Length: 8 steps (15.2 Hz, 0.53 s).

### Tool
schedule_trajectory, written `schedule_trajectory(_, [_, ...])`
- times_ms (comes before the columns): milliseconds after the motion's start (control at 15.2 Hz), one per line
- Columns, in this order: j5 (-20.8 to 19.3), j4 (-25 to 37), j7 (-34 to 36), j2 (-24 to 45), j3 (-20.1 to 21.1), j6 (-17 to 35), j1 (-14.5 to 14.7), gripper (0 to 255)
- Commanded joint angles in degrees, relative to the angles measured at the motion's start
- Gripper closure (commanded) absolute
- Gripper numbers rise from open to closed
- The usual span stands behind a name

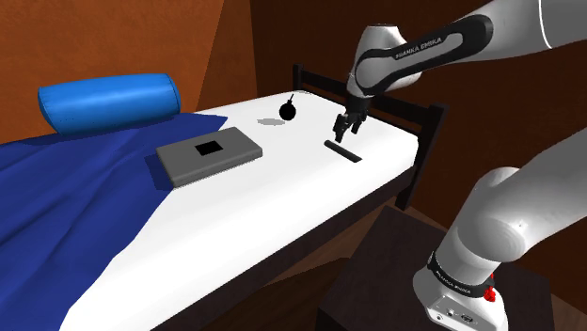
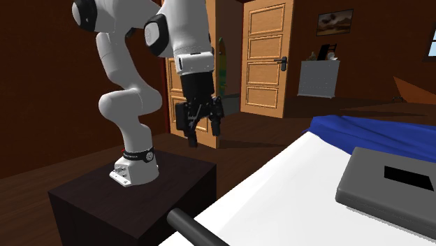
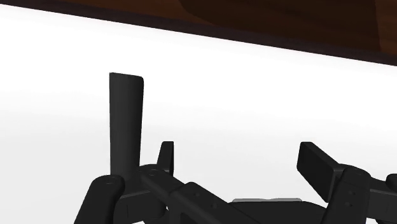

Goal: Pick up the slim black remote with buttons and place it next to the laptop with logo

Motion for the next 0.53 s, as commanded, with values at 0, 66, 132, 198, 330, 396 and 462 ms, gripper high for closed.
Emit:
schedule_trajectory(0, [0.1,0.7,-1.1,4.1,-1.7,4.2,-0.5,0])
schedule_trajectory(66, [0.3,1.2,-1.6,6.1,-2.3,5.9,-0.7,0])
schedule_trajectory(132, [0.6,1.7,-2.1,8.0,-3.0,7.6,-0.8,0])
schedule_trajectory(198, [1.0,2.3,-2.7,10.0,-3.7,9.2,-0.9,0])
schedule_trajectory(330, [2.2,3.7,-4.0,14.0,-5.1,12.3,-1.1,0])
schedule_trajectory(396, [3.0,4.5,-4.8,16.1,-5.8,13.8,-1.2,0])
schedule_trajectory(462, [3.9,5.4,-5.6,18.1,-6.4,15.2,-1.3,0])
